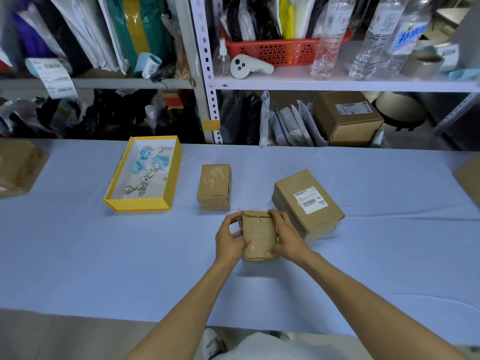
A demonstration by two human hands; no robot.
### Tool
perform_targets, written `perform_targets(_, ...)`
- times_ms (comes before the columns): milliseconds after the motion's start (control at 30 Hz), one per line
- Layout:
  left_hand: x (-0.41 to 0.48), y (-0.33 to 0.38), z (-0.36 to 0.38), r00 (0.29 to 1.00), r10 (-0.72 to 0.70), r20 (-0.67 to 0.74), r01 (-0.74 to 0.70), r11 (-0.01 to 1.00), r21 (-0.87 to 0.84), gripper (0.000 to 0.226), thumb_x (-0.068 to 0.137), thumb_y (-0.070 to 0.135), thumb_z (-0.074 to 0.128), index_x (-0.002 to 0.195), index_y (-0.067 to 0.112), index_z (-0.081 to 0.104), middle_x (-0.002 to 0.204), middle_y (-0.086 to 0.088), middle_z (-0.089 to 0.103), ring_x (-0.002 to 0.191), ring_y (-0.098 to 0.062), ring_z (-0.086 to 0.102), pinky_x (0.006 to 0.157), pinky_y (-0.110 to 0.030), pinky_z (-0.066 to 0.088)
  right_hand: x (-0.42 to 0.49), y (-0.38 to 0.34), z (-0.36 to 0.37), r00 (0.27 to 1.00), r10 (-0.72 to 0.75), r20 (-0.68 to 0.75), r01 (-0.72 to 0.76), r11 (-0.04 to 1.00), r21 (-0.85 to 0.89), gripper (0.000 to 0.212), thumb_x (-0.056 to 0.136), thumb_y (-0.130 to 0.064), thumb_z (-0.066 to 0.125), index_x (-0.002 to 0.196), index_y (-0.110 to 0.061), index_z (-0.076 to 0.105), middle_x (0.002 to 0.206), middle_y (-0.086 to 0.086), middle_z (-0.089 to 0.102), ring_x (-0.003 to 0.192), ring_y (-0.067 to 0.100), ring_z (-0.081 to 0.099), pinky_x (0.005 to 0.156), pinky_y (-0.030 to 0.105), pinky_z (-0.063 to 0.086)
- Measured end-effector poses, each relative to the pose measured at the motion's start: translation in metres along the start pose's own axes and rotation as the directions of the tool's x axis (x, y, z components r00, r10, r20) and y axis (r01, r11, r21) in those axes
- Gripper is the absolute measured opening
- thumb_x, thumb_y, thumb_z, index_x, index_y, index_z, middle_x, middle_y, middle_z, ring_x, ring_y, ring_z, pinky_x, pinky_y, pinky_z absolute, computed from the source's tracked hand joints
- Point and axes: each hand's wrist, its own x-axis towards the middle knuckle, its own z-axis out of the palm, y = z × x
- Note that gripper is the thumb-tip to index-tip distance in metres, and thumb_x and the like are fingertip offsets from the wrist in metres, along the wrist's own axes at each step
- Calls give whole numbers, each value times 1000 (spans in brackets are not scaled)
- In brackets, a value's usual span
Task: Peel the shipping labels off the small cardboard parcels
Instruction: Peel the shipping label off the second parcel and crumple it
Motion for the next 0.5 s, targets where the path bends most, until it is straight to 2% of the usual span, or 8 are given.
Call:
perform_targets(100, -5, 5, -1, 1000, -19, 21, 20, 1000, -13, 67, 68, -24, 62, 118, 21, 56, 116, 7, 58, 100, -21, 63, 77, -18, 56, -2, 0, 1, 992, -6, -130, 14, 998, 63, 81, 61, -7, 85, 130, -13, 41, 127, 4, 41, 110, 25, 54, 91, 43, 50)
perform_targets(200, -8, 6, -1, 999, -32, 26, 32, 999, -24, 65, 67, -24, 62, 114, 22, 56, 109, 13, 58, 100, -24, 64, 86, -30, 57, -2, -6, 2, 968, 8, -252, 6, 998, 57, 48, 77, -6, 73, 118, -11, 49, 118, 5, 49, 104, 23, 55, 88, 35, 46)
perform_targets(300, -9, 6, -2, 998, -59, 10, 59, 998, -34, 63, 67, -23, 65, 112, 20, 56, 108, 10, 58, 99, -25, 64, 82, -28, 57, -2, -7, 7, 948, 18, -317, 3, 998, 64, 29, 88, -2, 58, 114, -13, 52, 115, 6, 52, 100, 21, 55, 84, 29, 43)
perform_targets(367, -10, 7, -2, 998, -63, -1, 63, 997, -40, 63, 67, -23, 65, 111, 20, 56, 110, 6, 57, 98, -26, 65, 80, -26, 57, -4, -6, 11, 937, 23, -350, 3, 997, 74, 28, 92, -4, 52, 119, -14, 53, 119, 5, 53, 105, 23, 56, 87, 32, 45)
perform_targets(433, -11, 9, -1, 998, -68, -9, 68, 997, -44, 63, 66, -24, 65, 110, 21, 56, 113, 2, 57, 93, -22, 66, 78, -26, 57, -8, -8, 13, 935, 40, -351, -18, 998, 64, 34, 95, -17, 53, 129, -16, 49, 127, 4, 51, 115, 26, 55, 94, 38, 45)
perform_targets(500, -12, 10, 0, 997, -75, -17, 73, 994, -79, 64, 64, -24, 68, 111, 19, 57, 113, -1, 57, 86, -15, 66, 73, -20, 57, -9, -14, 12, 958, 87, -274, -90, 996, 2, 67, 86, -43, 64, 142, -18, 37, 137, 3, 42, 121, 28, 52, 98, 42, 44)
